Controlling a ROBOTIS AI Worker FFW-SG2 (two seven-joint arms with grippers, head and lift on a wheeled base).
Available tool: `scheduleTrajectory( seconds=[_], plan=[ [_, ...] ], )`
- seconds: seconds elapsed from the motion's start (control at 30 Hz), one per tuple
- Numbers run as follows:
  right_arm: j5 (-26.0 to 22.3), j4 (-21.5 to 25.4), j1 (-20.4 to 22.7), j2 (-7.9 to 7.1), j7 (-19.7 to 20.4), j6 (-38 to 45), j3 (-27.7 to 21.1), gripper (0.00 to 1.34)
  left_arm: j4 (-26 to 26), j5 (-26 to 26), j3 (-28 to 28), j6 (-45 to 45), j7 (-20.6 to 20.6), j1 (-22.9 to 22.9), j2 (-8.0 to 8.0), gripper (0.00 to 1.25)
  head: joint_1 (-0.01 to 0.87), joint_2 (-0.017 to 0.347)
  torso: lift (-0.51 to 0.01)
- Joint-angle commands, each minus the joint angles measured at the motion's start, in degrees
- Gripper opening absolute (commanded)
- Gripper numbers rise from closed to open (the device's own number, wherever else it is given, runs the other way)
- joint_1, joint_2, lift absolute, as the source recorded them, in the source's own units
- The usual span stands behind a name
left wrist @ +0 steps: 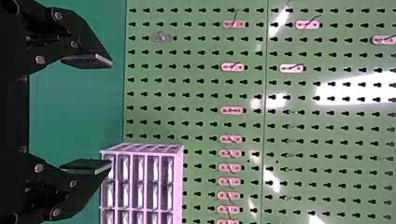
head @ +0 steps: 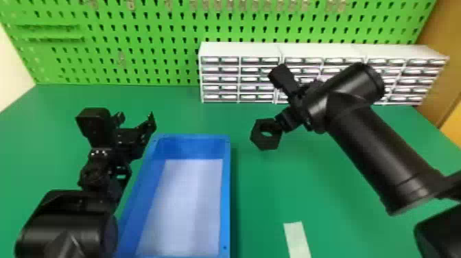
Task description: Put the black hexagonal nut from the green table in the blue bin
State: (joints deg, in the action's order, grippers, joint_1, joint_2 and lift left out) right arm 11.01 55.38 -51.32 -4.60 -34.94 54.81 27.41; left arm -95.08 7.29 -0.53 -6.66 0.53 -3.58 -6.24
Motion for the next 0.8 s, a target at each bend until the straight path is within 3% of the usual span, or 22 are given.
scheduleTrajectory(
  seconds=[0.0, 0.33, 0.77],
  plan=[
    [2.17, 4.3, 0.16, -0.23, -1.27, 2.05, -1.22, 0.3, -0.01, 0.01, -0.09, -0.02, 0.0, 0.06, 0.0, 0.76, 0.686, 0.051, -0.096],
    [5.16, 15.55, 1.13, -0.76, -5.22, 5.48, -2.8, 0.3, -0.1, 0.09, -0.09, 0.07, 0.0, 0.06, 0.0, 0.76, 0.686, 0.051, -0.096],
    [2.26, 27.15, 2.01, -0.93, -6.19, 7.41, 0.45, 0.3, -0.19, 0.09, -0.09, 0.07, 0.0, 0.06, 0.0, 0.76, 0.686, 0.051, -0.096]
  ],
)
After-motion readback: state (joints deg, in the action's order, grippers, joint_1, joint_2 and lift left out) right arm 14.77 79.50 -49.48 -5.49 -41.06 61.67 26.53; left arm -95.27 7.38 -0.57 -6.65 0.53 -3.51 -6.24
